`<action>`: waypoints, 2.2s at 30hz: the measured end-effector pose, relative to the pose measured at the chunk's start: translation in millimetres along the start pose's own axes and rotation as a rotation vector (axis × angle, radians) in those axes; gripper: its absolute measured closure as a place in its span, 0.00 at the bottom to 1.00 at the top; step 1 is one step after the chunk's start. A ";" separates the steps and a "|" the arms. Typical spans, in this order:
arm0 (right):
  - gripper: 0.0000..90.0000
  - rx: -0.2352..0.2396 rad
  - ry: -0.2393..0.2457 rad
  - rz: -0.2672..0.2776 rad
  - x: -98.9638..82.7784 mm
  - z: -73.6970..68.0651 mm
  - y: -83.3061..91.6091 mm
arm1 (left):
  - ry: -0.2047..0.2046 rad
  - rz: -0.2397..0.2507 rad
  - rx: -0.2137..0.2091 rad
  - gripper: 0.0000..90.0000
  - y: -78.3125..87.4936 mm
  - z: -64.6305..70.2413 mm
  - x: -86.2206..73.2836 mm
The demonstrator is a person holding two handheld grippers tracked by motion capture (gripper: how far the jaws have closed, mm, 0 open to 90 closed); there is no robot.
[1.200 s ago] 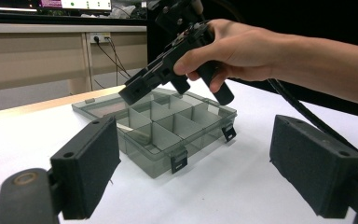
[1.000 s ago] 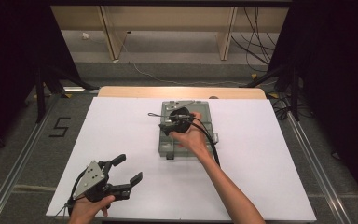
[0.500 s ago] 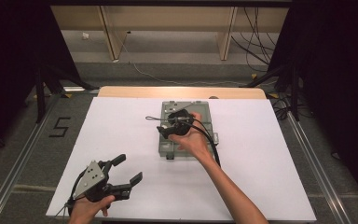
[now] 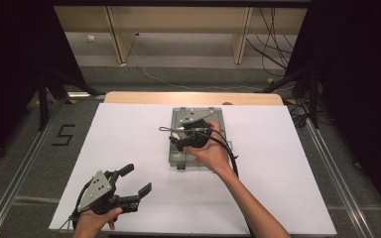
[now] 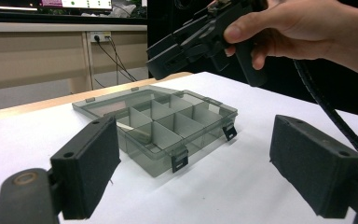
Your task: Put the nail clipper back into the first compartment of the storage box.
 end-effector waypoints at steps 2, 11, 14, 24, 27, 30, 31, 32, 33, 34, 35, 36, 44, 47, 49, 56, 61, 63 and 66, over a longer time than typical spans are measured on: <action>0.38 0.002 0.003 0.004 -0.9 -1.4 4.2 | -0.006 -0.009 0.005 0.17 1.1 0.1 0.4; 0.35 0.003 0.017 0.034 -0.7 -6.0 16.0 | 0.006 -0.009 -0.008 0.17 0.8 1.4 0.2; 0.35 0.009 0.011 0.032 -1.2 -7.9 18.0 | 0.012 -0.009 -0.009 0.17 1.1 1.8 0.1; 0.34 0.022 0.029 0.043 -7.6 -12.7 28.7 | -0.001 -0.006 -0.007 0.17 1.4 1.4 0.7; 0.34 0.019 0.025 0.046 -8.7 -13.8 31.5 | -0.004 -0.005 0.000 0.17 1.5 1.1 0.8; 0.33 0.020 0.031 0.052 -11.4 -14.4 34.7 | -0.004 -0.005 0.000 0.17 1.5 1.2 0.8; 0.33 0.029 0.025 0.048 -13.7 -15.2 37.6 | -0.004 -0.005 0.000 0.17 1.6 1.1 0.9; 0.33 0.025 0.025 0.052 -14.6 -15.3 38.4 | -0.004 -0.005 0.000 0.17 1.6 1.1 0.9; 0.33 0.028 0.019 0.048 -16.2 -15.9 39.6 | -0.080 -0.068 0.008 0.17 5.5 -3.9 0.6; 0.33 0.028 0.019 0.048 -16.2 -15.9 39.6 | -0.080 -0.068 0.008 0.17 5.5 -3.9 0.6; 0.33 0.029 0.021 0.054 -18.5 -15.2 42.3 | -0.142 -0.122 0.002 0.17 9.5 -7.7 0.7; 0.33 0.029 0.021 0.054 -18.5 -15.2 42.3 | -0.142 -0.122 0.002 0.17 9.5 -7.7 0.7; 0.29 0.024 0.001 0.074 -27.5 -13.8 52.9 | -0.006 -0.006 0.000 0.17 1.2 1.3 0.6; 0.29 0.025 -0.005 0.086 -31.0 -14.2 57.7 | -0.007 -0.007 0.000 0.17 1.2 1.2 0.4; 0.29 0.018 -0.004 0.106 -34.1 -14.7 61.4 | -0.003 -0.007 -0.001 0.17 0.9 1.4 0.1; 0.29 0.029 -0.015 0.129 -44.4 -16.8 69.5 | -0.003 -0.007 0.000 0.17 0.8 1.0 -0.1; 0.29 0.034 -0.026 0.158 -51.3 -19.1 76.3 | -0.004 -0.008 0.001 0.17 0.3 0.6 -0.4; 0.29 0.032 -0.027 0.161 -54.6 -19.4 80.1 | -0.004 -0.007 0.002 0.17 0.5 0.6 -0.2; 0.29 0.038 -0.033 0.173 -57.8 -19.0 82.7 | -0.003 -0.002 0.000 0.17 0.3 0.5 -0.3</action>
Point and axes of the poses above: each handheld gripper's, and its own axes: y roughly backward along the jaws, x roughly out of its top, z roughly to its right, the point moved 2 cm from there along -y, roughly forward along the jaws, and after that the axes turned 2 degrees about -z, right-handed, at the moved point
